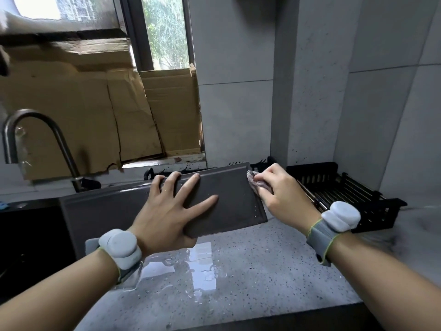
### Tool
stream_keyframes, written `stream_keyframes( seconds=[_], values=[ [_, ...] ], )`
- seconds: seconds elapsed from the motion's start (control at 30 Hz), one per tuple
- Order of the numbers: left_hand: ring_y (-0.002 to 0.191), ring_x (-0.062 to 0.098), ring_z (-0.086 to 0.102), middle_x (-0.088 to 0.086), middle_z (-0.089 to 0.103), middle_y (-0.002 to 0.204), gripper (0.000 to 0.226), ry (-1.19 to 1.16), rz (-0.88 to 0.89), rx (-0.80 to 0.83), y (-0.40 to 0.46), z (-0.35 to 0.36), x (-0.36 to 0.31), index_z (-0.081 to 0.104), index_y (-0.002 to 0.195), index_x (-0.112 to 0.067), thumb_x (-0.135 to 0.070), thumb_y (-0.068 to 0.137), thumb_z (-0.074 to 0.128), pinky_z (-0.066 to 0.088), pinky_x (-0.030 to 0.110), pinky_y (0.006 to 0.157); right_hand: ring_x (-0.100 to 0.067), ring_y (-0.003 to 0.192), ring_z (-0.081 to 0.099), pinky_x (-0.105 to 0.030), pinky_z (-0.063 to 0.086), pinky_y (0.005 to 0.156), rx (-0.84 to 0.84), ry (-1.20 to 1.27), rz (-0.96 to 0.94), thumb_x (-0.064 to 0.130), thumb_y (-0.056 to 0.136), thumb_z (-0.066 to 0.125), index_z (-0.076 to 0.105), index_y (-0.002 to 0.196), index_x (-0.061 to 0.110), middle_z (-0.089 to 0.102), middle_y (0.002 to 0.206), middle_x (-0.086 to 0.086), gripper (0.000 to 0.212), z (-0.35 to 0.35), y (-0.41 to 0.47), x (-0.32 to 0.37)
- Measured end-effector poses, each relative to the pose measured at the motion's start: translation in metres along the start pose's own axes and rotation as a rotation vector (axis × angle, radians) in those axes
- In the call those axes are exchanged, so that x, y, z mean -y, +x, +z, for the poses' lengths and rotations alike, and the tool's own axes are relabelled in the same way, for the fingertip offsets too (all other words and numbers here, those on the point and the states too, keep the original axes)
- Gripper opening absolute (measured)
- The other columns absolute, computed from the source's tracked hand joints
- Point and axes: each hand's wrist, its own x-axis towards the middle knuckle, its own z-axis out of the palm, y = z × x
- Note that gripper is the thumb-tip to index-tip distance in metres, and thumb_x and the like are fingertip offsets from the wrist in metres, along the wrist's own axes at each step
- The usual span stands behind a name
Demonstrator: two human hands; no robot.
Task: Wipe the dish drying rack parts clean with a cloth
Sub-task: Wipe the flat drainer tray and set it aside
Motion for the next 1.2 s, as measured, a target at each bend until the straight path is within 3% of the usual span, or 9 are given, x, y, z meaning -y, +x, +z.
stream_keyframes(
  seconds=[0.17,0.33,0.47,0.7,0.9,1.1,1.2],
  values=[
    [0.124,0.056,0.041,0.024,0.041,0.150,0.096,-0.045,-0.048,0.068,-0.010,0.012,0.005,0.047,0.145,-0.038,-0.063,0.055,0.065,0.031,0.067,0.100,-0.012,0.084,0.056,-0.022,0.046,0.075,0.138,-0.035,-0.045,0.016,0.096,0.058,0.070,0.110,0.009,0.050,0.099,0.007,0.019,0.008,-0.024,-0.002],
    [0.127,0.055,0.039,0.023,0.038,0.152,0.094,-0.093,-0.041,0.080,-0.012,0.014,0.003,0.044,0.147,-0.039,-0.066,0.059,0.062,0.030,0.067,0.102,-0.021,0.086,0.057,-0.027,0.046,0.079,-0.034,-0.033,-0.080,0.013,0.092,0.062,0.071,0.112,0.007,0.051,0.100,-0.001,0.022,-0.001,0.010,0.008],
    [0.126,0.054,0.041,0.023,0.041,0.150,0.090,-0.130,-0.071,0.010,-0.008,0.008,0.000,0.049,0.145,-0.037,-0.063,0.060,0.066,0.030,0.065,0.102,-0.026,0.090,0.056,-0.029,0.044,0.081,-0.041,-0.105,-0.099,0.014,0.093,0.061,0.070,0.114,0.006,0.052,0.101,-0.006,0.024,0.000,0.026,0.012],
    [0.125,0.052,0.043,0.022,0.042,0.149,0.090,-0.169,-0.149,-0.036,-0.009,0.008,0.007,0.052,0.143,-0.035,-0.066,0.060,0.069,0.032,0.064,0.100,-0.022,0.088,0.058,-0.033,0.049,0.081,-0.003,-0.050,-0.083,0.011,0.093,0.060,0.071,0.114,0.008,0.052,0.102,-0.001,0.024,-0.002,0.005,0.019],
    [0.128,0.052,0.039,0.020,0.038,0.151,0.094,-0.158,-0.186,0.007,-0.003,0.011,0.016,0.048,0.146,-0.036,-0.066,0.058,0.068,0.032,0.064,0.101,-0.013,0.087,0.053,-0.021,0.043,0.077,0.030,-0.057,-0.050,0.014,0.095,0.059,0.069,0.114,0.010,0.050,0.102,0.004,0.022,0.000,-0.020,0.015],
    [0.130,0.050,0.037,0.018,0.034,0.153,0.097,-0.172,-0.208,0.031,0.010,0.010,0.014,0.043,0.148,-0.039,-0.068,0.059,0.066,0.032,0.063,0.101,-0.015,0.091,0.049,-0.031,0.051,0.075,-0.133,-0.103,0.041,0.007,0.093,0.058,0.066,0.118,0.008,0.046,0.105,0.003,0.027,0.016,-0.039,0.017],
    [0.133,0.048,0.035,0.016,0.031,0.154,0.100,-0.184,-0.232,0.048,0.015,0.011,0.011,0.037,0.149,-0.042,-0.071,0.058,0.064,0.032,0.063,0.103,-0.016,0.090,0.048,-0.028,0.047,0.075,-0.164,-0.129,0.064,0.005,0.090,0.058,0.067,0.114,0.008,0.047,0.104,0.001,0.026,0.024,-0.043,0.022]
  ],
)
